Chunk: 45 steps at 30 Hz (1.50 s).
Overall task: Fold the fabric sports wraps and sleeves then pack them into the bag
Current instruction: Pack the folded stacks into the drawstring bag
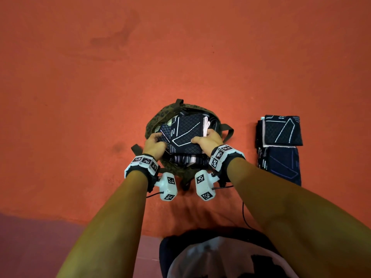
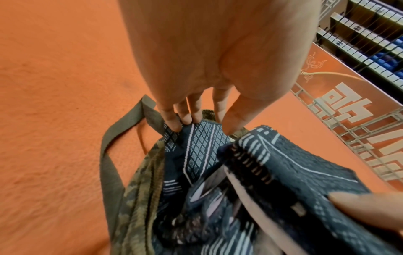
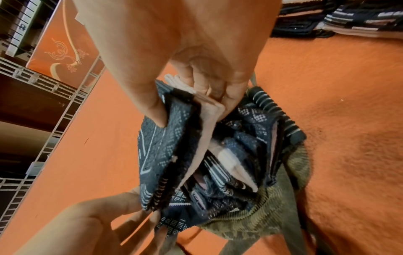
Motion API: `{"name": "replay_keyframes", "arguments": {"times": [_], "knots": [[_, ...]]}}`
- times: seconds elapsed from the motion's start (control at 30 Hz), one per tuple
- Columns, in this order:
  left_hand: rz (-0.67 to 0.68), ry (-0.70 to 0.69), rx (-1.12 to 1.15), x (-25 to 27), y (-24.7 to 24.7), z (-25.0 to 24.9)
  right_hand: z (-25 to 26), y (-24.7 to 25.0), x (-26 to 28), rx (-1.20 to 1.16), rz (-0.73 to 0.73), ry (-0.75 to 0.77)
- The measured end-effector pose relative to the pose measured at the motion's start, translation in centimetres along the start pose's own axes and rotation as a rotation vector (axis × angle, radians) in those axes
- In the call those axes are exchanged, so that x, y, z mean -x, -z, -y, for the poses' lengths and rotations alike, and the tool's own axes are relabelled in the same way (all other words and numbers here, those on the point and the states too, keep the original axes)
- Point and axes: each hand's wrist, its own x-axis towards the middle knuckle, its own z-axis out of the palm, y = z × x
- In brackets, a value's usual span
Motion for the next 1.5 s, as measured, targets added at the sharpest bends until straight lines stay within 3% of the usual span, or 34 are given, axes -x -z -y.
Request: {"name": "replay_keyframes", "arguments": {"times": [0.27,0.43,0.63,0.77,1.17,1.33,1.5], "knots": [[-0.07,0.066,-0.121,-6.5,0.2,4.7,0.1,-0.1,-0.3,0.032,-0.026,0.032],[-0.014,0.057,-0.004,-1.7,-0.1,1.1,0.1,0.3,0.0,-0.022,-0.012,0.025],[0.035,0.057,0.088,-1.2,-1.1,0.1,1.0,0.7,0.6,-0.113,0.013,0.009],[0.085,0.035,0.027,-1.0,-1.3,-0.1,2.1,0.9,1.3,-0.209,0.031,0.037],[0.08,0.074,0.287,3.6,-1.4,-2.8,4.4,0.8,2.5,-0.457,0.061,0.083],[0.07,0.133,0.308,3.1,-0.3,-2.4,4.5,-0.8,3.0,-0.414,0.105,0.096],[0.073,0.145,0.243,2.1,-0.4,-1.8,4.0,-1.8,2.4,-0.204,0.105,0.117]]}}
